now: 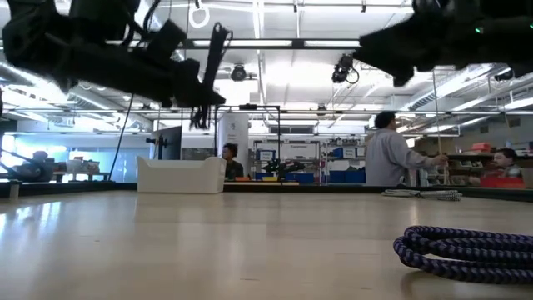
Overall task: Pick and place USB-C Cables
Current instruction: Put the top blue USB cable into the white bin, then put the white USB cable into the white bin
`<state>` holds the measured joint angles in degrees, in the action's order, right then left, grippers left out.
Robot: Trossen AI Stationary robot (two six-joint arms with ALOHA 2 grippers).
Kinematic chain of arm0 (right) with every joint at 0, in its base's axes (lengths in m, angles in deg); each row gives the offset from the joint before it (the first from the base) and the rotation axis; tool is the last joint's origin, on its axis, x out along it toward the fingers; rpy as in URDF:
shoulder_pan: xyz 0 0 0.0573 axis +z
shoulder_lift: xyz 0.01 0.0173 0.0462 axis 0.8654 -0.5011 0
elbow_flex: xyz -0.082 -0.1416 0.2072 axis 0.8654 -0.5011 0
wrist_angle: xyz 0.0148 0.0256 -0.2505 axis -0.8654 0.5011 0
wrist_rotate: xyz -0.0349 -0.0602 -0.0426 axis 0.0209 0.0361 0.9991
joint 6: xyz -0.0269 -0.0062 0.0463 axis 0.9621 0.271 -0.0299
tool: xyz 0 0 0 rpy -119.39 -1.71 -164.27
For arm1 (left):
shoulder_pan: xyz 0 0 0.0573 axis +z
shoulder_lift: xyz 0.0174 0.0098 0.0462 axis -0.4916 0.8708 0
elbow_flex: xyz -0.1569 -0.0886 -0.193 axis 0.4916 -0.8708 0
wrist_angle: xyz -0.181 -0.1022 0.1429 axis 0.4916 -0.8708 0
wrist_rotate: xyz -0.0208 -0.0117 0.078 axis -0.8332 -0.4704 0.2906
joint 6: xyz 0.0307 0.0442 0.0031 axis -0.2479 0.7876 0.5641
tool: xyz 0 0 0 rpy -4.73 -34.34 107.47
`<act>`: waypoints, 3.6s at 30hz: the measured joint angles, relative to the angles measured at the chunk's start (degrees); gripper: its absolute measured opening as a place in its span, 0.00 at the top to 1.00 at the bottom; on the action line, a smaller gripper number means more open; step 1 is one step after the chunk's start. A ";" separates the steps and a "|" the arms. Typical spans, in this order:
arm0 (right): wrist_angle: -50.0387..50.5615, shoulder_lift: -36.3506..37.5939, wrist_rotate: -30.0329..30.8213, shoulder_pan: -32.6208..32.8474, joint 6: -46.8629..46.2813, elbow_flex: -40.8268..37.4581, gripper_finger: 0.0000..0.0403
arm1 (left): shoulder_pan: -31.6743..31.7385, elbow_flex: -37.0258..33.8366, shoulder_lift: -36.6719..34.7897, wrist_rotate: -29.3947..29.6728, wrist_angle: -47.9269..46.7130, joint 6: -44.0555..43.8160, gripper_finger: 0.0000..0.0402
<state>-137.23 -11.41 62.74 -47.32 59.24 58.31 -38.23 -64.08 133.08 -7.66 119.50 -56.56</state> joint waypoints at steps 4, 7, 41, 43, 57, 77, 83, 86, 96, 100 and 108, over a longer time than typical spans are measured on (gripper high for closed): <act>-0.35 0.38 2.75 1.04 -3.09 -2.58 0.58 | 4.75 5.02 -10.59 4.13 -20.07 8.86 0.94; -0.31 0.33 5.22 1.32 -3.21 -2.94 0.58 | 11.86 14.52 -16.26 1.38 -49.70 6.05 0.94; -2.89 -0.64 5.86 1.26 -1.81 -2.92 0.58 | 50.54 41.97 13.57 -24.04 -101.42 27.71 0.92; -2.89 -0.64 5.86 1.26 -1.82 -2.92 0.58 | 50.58 41.98 14.02 -24.20 -100.23 28.73 0.90; -2.83 -0.64 5.89 1.19 -1.64 -2.92 0.58 | 50.45 52.31 7.83 -15.65 -108.11 19.34 0.46; 55.85 2.63 17.91 11.31 -19.30 16.90 0.63 | 11.75 14.88 -18.71 -19.47 -43.41 -5.55 0.67; 93.83 2.32 9.34 9.49 -40.11 29.82 0.65 | 2.27 9.00 -14.78 -17.53 -24.81 -6.24 0.70; 105.24 2.64 8.33 6.13 -43.86 31.29 0.65 | -0.63 9.10 -12.79 -14.72 -23.43 -6.28 0.71; 109.34 1.53 6.83 -16.00 -39.46 29.18 0.61 | -2.40 9.59 -7.63 -12.77 -19.72 -6.42 0.71; 105.78 0.09 5.99 -25.38 -33.72 29.16 0.53 | -2.40 9.58 -7.24 -12.79 -20.09 -6.44 0.71; 93.26 -3.99 1.25 -37.98 -26.55 26.41 0.35 | -2.51 9.58 -7.27 -12.81 -20.48 -6.49 0.71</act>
<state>-43.97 -15.39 63.99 -85.29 32.69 84.72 -40.74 -54.50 125.81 -20.47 99.03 -63.05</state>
